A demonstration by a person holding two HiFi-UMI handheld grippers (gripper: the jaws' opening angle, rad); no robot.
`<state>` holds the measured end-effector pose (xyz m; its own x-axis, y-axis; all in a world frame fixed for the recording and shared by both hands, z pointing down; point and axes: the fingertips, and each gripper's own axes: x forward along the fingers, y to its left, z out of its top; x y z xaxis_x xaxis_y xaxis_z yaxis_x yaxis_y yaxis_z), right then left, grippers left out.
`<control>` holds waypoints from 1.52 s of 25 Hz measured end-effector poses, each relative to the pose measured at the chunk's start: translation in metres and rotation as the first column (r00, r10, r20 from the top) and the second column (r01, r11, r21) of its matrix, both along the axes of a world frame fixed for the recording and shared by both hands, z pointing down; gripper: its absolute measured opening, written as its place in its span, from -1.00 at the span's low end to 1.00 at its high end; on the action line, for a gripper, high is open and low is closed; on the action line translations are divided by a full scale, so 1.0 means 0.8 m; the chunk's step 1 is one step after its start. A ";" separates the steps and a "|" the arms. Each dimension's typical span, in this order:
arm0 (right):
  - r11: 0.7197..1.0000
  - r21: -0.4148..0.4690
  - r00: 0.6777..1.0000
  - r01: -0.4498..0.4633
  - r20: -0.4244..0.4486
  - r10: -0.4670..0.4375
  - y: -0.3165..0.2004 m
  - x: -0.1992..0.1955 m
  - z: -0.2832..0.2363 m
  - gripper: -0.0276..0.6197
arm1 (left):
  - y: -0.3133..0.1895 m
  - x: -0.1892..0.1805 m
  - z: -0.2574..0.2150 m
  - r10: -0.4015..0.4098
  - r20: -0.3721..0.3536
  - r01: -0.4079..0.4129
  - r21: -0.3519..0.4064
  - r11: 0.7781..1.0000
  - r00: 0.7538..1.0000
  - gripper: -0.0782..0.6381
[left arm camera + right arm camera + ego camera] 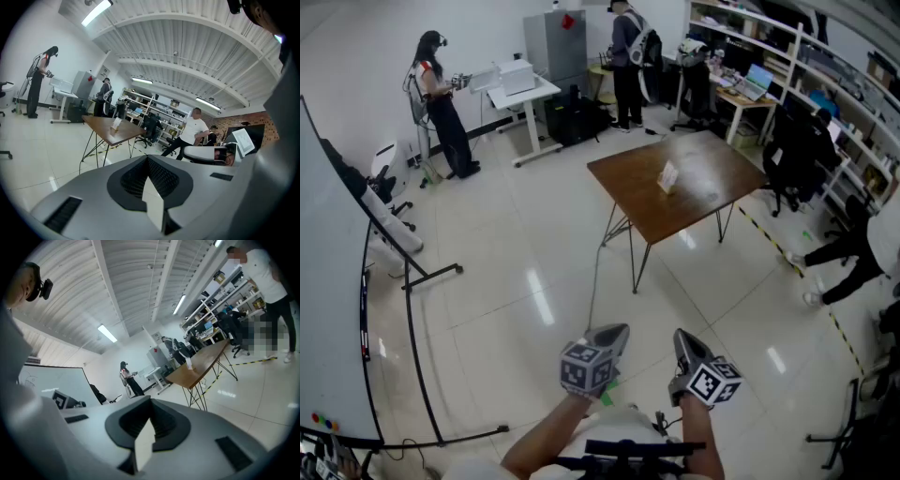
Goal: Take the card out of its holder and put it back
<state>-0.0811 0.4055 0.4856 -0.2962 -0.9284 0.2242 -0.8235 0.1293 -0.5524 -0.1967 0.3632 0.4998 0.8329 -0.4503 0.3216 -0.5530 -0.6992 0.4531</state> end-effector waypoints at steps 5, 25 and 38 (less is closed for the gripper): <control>0.999 0.003 0.999 0.038 -0.009 -0.038 0.003 0.015 0.007 -0.91 | 0.002 0.023 0.005 -0.018 0.000 0.018 0.001 1.000 1.000 -0.81; 0.999 -0.037 0.999 0.041 0.030 -0.039 -0.036 0.083 0.048 -0.91 | -0.048 0.071 0.031 -0.083 0.017 0.084 -0.007 0.996 0.996 -0.81; 0.999 -0.040 0.999 -0.019 0.035 0.020 -0.143 0.166 0.043 -0.91 | -0.158 0.153 0.031 -0.001 0.008 0.001 -0.005 1.000 1.000 -0.81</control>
<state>0.0516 0.2909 0.5199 -0.2865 -0.9247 0.2505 -0.8054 0.0909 -0.5857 -0.0742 0.2368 0.5247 0.8300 -0.4491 0.3307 -0.5570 -0.6964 0.4524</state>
